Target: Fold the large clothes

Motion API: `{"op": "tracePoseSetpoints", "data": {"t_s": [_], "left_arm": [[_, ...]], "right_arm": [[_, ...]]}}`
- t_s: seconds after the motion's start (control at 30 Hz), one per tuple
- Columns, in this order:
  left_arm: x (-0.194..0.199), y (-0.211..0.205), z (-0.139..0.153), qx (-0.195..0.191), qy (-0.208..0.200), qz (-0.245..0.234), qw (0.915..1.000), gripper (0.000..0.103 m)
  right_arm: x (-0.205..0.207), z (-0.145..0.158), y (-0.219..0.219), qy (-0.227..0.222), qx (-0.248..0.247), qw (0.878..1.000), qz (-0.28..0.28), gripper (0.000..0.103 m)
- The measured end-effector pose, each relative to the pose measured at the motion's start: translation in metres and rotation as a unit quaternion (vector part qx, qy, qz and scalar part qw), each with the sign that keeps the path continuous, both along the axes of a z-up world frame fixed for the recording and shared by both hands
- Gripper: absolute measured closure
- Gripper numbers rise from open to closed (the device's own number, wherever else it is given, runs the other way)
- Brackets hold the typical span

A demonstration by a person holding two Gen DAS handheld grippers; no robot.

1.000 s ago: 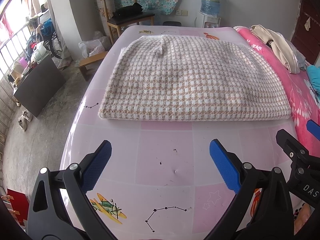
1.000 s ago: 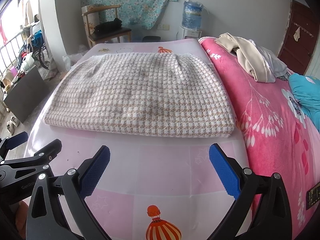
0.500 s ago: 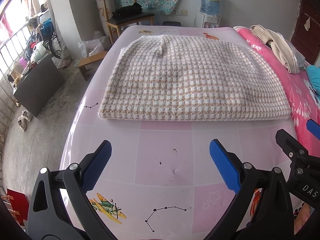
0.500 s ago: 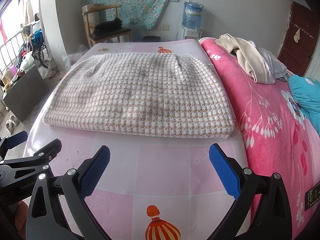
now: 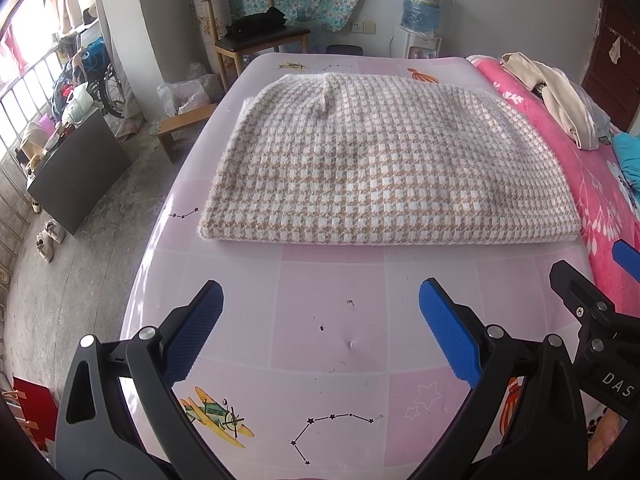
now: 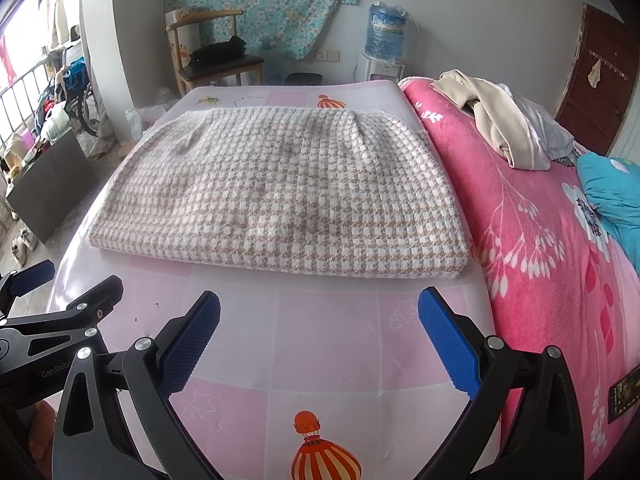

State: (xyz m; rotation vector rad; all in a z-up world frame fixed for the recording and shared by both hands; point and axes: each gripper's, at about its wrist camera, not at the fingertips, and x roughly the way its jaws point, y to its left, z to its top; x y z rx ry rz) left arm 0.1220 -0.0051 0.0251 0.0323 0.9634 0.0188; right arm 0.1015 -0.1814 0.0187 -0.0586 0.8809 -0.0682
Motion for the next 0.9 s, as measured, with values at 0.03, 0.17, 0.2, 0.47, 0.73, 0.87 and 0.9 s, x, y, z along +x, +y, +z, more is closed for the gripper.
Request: {"op": "tracePoseSetpoints", "data": {"t_s": [0.03, 0.17, 0.2, 0.47, 0.73, 0.87, 0.9], "left_arm": [[0.0, 0.0005, 0.0, 0.0, 0.0, 0.0, 1.0, 0.008], [-0.0001, 0.0003, -0.0002, 0.0, 0.0, 0.0, 1.0, 0.008], [0.0, 0.0, -0.0004, -0.001, 0.0, 0.001, 1.0, 0.008], [-0.0001, 0.0011, 0.0004, -0.001, 0.001, 0.001, 1.0, 0.008], [-0.0003, 0.0014, 0.0005, -0.001, 0.0, 0.001, 1.0, 0.008], [-0.0003, 0.0013, 0.0011, -0.001, 0.0, 0.002, 1.0, 0.008], [-0.0002, 0.0011, 0.0012, -0.001, 0.0, 0.001, 1.0, 0.008]], "right_arm": [[0.0, 0.0, -0.0004, 0.0, 0.0, 1.0, 0.0, 0.006], [0.0001, 0.0, 0.0002, 0.001, -0.001, 1.0, 0.001, 0.006], [0.0, -0.0001, 0.0004, 0.001, 0.0, 1.0, 0.001, 0.006], [-0.0003, -0.0004, 0.0004, 0.001, -0.002, 1.0, 0.002, 0.006], [-0.0005, -0.0007, 0.0017, 0.001, -0.002, 1.0, 0.002, 0.006], [-0.0005, -0.0008, 0.0017, 0.001, -0.002, 1.0, 0.002, 0.006], [-0.0005, -0.0008, 0.0017, 0.001, -0.002, 1.0, 0.002, 0.006]]}}
